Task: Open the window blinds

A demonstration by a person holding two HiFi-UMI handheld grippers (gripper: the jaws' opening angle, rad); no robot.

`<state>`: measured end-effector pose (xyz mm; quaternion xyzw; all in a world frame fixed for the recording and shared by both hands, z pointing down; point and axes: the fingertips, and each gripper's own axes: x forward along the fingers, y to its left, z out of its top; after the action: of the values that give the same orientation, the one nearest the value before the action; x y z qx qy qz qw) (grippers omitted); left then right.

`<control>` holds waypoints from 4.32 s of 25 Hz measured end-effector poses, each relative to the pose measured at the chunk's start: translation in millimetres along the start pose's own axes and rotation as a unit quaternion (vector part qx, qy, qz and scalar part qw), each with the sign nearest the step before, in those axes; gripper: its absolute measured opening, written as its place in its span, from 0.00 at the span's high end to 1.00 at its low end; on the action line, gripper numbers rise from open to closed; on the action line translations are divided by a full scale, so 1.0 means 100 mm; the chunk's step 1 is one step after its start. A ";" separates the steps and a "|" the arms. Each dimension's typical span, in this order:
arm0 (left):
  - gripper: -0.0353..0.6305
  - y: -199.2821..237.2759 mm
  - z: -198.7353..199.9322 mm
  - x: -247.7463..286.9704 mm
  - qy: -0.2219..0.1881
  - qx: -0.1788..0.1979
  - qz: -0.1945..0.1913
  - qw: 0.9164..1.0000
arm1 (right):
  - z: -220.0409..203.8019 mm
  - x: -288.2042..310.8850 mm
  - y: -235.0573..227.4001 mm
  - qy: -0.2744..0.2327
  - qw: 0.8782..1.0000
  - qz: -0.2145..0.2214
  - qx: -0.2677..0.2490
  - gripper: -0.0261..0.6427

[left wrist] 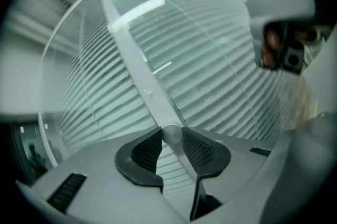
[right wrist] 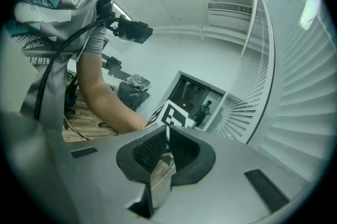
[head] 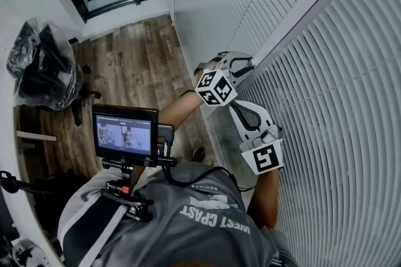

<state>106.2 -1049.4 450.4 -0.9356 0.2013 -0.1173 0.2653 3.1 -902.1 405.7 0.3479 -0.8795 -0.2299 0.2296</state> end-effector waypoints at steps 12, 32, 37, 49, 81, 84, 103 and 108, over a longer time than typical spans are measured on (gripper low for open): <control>0.76 0.11 -0.04 -0.07 -0.153 -0.624 -0.060 0.764 | -0.01 0.03 0.08 -0.003 1.000 0.004 0.008 0.96; 0.76 0.00 -0.03 -0.03 0.008 -0.043 0.035 0.998 | -0.40 -0.04 0.53 0.064 0.994 0.084 0.032 0.96; 0.75 0.11 -0.04 -0.11 -0.119 -0.497 -0.044 0.859 | -0.31 -0.11 0.39 0.050 0.996 0.064 0.030 0.96; 0.76 0.09 0.03 -0.07 -0.040 -0.267 0.007 0.963 | -0.28 -0.14 0.33 0.045 0.997 0.049 0.030 0.96; 0.76 0.00 0.03 -0.03 0.073 0.162 0.066 0.982 | -0.21 -0.30 0.17 0.040 0.998 0.025 0.034 0.96; 0.76 -0.03 0.02 -0.01 0.089 0.245 0.062 0.964 | -0.22 -0.28 0.16 0.039 0.998 0.024 0.032 0.96; 0.76 0.07 0.04 -0.05 -0.055 -0.324 -0.027 0.944 | -0.26 -0.31 0.18 0.045 0.998 0.019 0.036 0.96; 0.76 -0.10 0.06 0.01 0.093 0.232 0.060 0.967 | -0.28 -0.27 0.17 0.046 0.998 0.020 0.033 0.96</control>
<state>111.9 -1039.3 451.1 -0.8198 0.2482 -0.2312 0.4614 28.1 -878.1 431.2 0.3477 -0.8819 -0.1794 0.2630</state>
